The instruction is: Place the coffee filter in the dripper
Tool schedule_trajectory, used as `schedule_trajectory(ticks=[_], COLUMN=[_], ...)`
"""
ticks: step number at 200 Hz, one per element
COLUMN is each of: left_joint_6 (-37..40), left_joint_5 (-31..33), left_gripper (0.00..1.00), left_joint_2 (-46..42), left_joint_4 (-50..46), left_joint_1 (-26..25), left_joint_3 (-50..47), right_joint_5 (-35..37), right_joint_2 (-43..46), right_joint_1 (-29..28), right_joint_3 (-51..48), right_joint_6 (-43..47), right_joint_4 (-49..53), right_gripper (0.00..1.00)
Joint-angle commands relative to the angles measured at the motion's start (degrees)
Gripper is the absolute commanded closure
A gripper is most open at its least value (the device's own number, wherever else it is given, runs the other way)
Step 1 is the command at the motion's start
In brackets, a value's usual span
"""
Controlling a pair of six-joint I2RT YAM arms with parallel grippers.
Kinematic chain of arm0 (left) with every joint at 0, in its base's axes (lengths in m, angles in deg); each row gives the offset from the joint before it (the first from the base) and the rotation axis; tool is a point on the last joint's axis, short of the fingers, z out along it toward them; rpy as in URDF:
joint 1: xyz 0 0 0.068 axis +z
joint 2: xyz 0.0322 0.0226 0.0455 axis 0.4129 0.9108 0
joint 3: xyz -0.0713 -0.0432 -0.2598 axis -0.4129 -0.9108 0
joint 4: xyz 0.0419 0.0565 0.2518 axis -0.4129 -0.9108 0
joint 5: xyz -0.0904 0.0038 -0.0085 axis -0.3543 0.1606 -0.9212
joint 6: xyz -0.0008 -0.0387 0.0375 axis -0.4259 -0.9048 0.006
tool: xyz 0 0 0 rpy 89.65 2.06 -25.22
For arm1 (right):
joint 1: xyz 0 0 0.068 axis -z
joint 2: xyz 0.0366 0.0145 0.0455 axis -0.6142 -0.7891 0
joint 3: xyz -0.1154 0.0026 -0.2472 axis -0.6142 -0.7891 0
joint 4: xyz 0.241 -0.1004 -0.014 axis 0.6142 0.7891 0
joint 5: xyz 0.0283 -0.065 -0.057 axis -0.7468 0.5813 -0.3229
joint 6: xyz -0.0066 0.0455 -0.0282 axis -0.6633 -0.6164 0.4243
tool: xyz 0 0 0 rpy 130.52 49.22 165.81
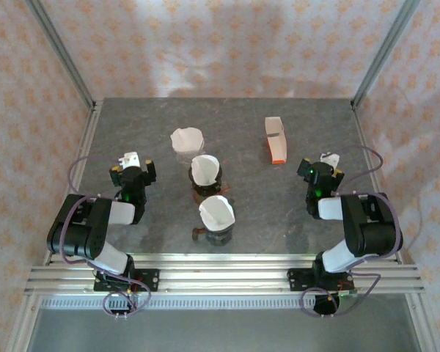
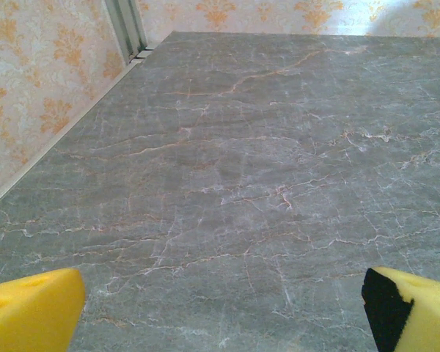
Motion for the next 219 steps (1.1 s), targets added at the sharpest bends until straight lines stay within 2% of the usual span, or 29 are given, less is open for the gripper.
schedule_trajectory(ticks=[1,219], left_joint_6=[-0.29,-0.31], left_joint_5=[0.28,0.27], left_gripper=[0.0,0.0], left_joint_2=[0.1,0.11], left_joint_4=[1.86,1.89], left_joint_1=[-0.05,-0.05], left_joint_3=[0.89,0.89], right_joint_5=[-0.23,-0.26], right_joint_2=[0.59,0.4], right_joint_1=[0.22,0.13], right_joint_3=[0.05,0.01], right_joint_6=[0.19,0.26], right_joint_4=[-1.68,-2.08], right_gripper=[0.0,0.0])
